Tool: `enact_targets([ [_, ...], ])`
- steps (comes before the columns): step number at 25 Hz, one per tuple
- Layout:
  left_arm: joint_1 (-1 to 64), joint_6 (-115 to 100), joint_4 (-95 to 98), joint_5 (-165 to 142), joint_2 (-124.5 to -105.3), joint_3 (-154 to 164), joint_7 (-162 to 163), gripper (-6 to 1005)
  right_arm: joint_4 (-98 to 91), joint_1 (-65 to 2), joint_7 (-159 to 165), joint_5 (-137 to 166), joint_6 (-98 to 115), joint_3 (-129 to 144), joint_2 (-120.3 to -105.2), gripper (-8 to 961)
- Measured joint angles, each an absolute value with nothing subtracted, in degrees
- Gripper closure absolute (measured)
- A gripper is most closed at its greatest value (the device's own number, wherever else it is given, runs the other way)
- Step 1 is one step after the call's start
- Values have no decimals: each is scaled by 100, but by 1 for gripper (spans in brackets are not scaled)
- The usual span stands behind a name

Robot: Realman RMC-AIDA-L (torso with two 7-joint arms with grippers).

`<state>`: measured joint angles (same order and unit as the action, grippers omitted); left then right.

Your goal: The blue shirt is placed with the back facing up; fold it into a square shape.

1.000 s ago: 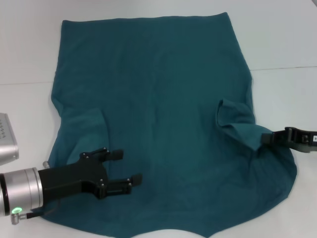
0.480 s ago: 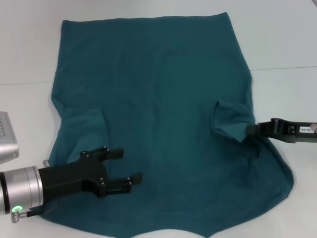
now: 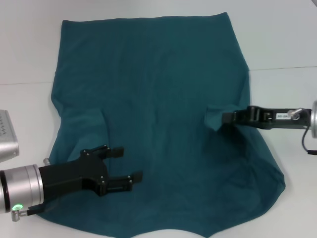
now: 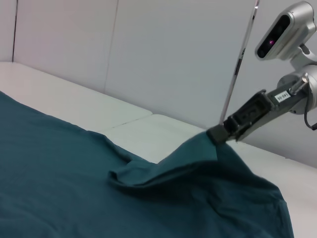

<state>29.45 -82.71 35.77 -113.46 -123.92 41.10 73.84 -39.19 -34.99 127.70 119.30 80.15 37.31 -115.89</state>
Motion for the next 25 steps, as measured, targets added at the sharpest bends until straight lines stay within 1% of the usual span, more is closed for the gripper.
enact_targets([
  [6,2929,-8271,3576,-11346,-12392,4096,7385,91,-3729,-3555,12708,11942,7964,3956,-11635,951],
  [11,2928,-8271,3573,-11346,-12392,4093,7382,91,-3712,-3489,12702,11955,7960,4051,-11643,948],
  [18,2914,-8266,3561,-11346,-12392,4087,7368,91,-3591,-3376,12475,11956,8168,4025,-11554,943],
  [23,2898,-8267,3582,-11346,-12392,4077,7367,91,-3594,-3360,12411,11926,8310,3948,-11493,776],
  [25,2895,-8270,3588,-11346,-12392,4077,7375,91,-3614,-3359,12352,11924,8375,3878,-11481,613],
])
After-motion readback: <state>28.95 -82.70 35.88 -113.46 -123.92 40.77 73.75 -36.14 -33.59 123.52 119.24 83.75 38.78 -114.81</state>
